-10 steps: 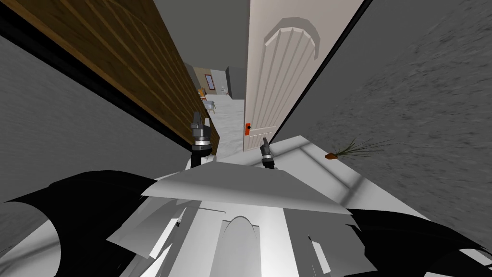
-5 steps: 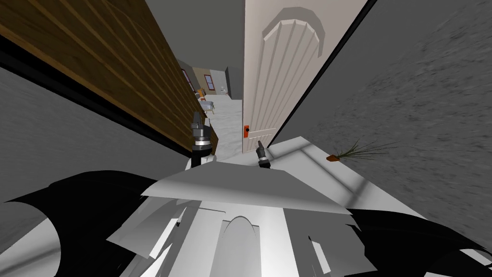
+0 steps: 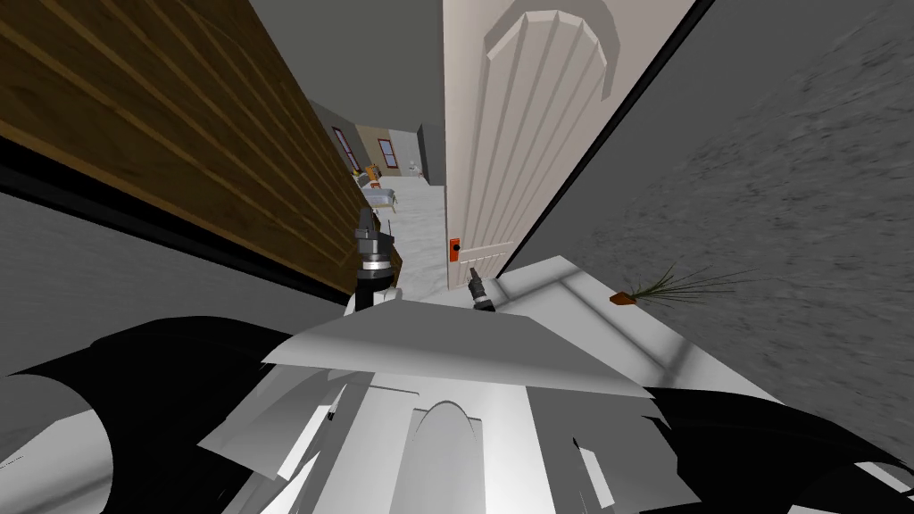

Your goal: Push the door open

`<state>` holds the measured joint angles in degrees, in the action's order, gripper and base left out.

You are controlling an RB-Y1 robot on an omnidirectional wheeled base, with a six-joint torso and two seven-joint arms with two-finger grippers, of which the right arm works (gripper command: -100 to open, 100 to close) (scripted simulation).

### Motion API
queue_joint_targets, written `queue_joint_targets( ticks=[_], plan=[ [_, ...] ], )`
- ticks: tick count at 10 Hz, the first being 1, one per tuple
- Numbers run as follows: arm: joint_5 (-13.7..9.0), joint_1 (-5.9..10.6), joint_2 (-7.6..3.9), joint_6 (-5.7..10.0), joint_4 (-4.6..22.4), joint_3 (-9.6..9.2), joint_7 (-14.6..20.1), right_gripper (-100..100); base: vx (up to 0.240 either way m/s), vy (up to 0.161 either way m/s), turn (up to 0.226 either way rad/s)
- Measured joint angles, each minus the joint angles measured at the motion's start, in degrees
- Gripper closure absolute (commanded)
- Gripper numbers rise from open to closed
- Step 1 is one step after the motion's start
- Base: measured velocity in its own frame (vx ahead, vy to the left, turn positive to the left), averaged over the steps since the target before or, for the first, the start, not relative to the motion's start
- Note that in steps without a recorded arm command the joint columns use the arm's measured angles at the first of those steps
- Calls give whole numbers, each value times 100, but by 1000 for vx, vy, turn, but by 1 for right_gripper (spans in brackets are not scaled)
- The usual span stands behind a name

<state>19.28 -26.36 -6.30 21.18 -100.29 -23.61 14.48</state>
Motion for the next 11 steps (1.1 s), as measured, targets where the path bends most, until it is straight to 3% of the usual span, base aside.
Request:
queue_joint_targets(
  ticks=[2,4,6,11],
  plan=[
    [139,78,-16,-87,195,-135,155,-100,215,-22,-3],
    [276,57,26,-67,391,-273,219,-100,153,-4,-2],
    [269,87,35,-72,431,-262,221,-100,135,61,25],
    [201,338,159,-145,672,-174,162,-100,186,93,31]
  ],
)
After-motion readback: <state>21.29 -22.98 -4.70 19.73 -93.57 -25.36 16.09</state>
